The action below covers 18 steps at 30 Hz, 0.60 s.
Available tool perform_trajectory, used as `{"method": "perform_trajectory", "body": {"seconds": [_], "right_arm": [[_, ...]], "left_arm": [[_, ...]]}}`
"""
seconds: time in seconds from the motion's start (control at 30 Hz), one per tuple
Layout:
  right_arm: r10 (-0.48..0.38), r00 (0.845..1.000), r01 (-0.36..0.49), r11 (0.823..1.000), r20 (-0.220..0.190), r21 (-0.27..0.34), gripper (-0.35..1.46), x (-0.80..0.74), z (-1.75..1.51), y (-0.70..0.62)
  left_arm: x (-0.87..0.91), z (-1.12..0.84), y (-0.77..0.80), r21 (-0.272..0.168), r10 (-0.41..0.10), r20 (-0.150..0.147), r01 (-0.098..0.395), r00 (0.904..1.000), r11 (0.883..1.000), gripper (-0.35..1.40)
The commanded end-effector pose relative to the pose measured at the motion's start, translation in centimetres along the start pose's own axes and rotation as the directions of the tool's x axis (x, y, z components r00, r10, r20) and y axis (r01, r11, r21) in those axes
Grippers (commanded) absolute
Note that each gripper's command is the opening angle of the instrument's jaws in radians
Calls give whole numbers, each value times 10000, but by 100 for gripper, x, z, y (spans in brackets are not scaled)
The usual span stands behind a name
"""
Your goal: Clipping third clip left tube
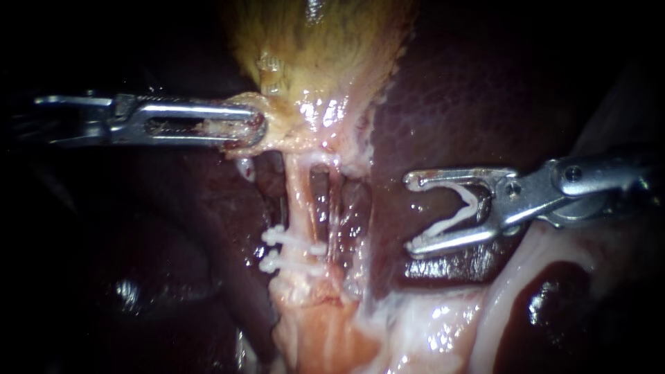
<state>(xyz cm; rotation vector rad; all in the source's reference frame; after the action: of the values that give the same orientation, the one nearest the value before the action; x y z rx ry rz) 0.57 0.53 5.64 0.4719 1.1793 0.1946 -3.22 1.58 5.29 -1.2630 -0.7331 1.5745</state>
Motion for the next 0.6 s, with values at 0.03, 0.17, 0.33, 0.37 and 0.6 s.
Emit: {"method": "perform_trajectory", "body": {"seconds": [0.03, 0.17, 0.33, 0.37, 0.6], "right_arm": [[7, 10000, -7, 10000, 4, -8, 50, 0, 0, 0], [10, 10000, -10, 10000, 0, 15, 50, 1, 2, 0], [159, 9997, -155, 9996, -162, 248, 50, 12, 16, -1], [346, 9990, -337, 9988, -270, 344, 50, 16, 22, -1], [2169, 9726, -2103, 9743, -841, 801, 50, 52, 84, 1]], "left_arm": [[5, -8, 3, -91, -35, 80, 35, 10000, 10000, -35], [28, -43, 19, -77, -251, -245, 249, 9994, 9997, -35], [41, -61, 32, -46, -176, -367, 174, 9992, 9998, -35], [41, -61, 33, -43, -174, -369, 173, 9992, 9998, -35], [37, -56, 30, -17, -148, -389, 147, 9991, 9999, -35]]}}
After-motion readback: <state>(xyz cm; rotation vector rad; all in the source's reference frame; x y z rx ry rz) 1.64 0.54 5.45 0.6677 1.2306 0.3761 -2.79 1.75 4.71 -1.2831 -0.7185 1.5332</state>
